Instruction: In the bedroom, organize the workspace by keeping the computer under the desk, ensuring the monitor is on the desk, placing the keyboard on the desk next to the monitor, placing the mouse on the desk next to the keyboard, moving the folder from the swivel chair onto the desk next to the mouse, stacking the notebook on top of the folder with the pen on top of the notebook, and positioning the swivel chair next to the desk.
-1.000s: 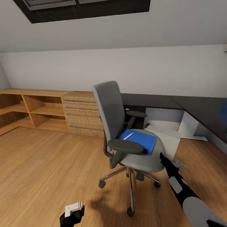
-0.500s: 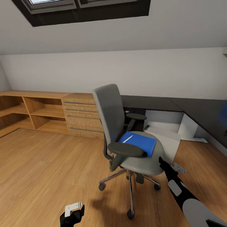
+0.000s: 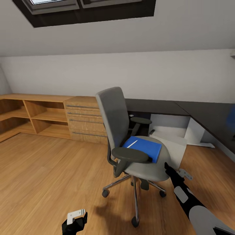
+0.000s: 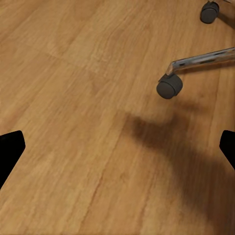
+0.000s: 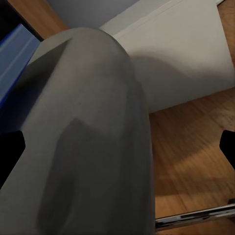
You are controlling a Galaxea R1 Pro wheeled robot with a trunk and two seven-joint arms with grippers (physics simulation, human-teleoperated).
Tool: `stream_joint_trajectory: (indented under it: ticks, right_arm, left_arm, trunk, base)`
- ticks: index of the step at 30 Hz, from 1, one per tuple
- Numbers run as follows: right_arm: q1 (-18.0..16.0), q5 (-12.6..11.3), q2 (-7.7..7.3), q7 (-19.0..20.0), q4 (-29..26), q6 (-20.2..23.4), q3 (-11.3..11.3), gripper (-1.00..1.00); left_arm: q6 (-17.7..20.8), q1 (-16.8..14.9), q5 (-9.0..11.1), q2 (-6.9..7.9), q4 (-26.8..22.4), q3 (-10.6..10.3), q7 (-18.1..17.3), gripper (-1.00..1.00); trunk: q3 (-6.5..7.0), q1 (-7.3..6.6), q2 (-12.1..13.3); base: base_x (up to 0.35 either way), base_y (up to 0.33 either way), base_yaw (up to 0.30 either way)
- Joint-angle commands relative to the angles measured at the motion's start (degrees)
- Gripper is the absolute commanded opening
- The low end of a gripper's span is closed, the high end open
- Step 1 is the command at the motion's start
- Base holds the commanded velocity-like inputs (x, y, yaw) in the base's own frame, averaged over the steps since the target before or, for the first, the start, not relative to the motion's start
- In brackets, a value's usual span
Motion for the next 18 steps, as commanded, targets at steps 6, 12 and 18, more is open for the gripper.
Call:
stream_joint_trajectory:
  ticks: [6, 12, 18]
  right_arm:
    - [0.0, -0.7, 0.06, 0.5, 0.4, -0.1, 0.1, 1.00]
    - [0.0, -0.8, 0.10, 0.5, 2.4, 0.0, 0.1, 1.00]
    - [0.0, -0.7, 0.10, 0.5, 2.4, 0.0, 0.1, 1.00]
  left_arm:
    - [-0.1, 0.0, 0.3, -0.04, 0.0, 0.1, 0.0, 1.00]
    - [-0.1, 0.0, 0.3, -0.04, 0.0, 0.1, 0.0, 1.00]
    - [-0.1, 0.0, 0.3, -0.04, 0.0, 0.1, 0.0, 1.00]
  trunk:
    - [-0.06, 0.00, 0.0]
    - [-0.06, 0.00, 0.0]
    - [-0.06, 0.00, 0.0]
  base:
    - [0.000, 0.000, 0.004]
    - [0.000, 0.000, 0.144]
    - [0.000, 0.000, 0.128]
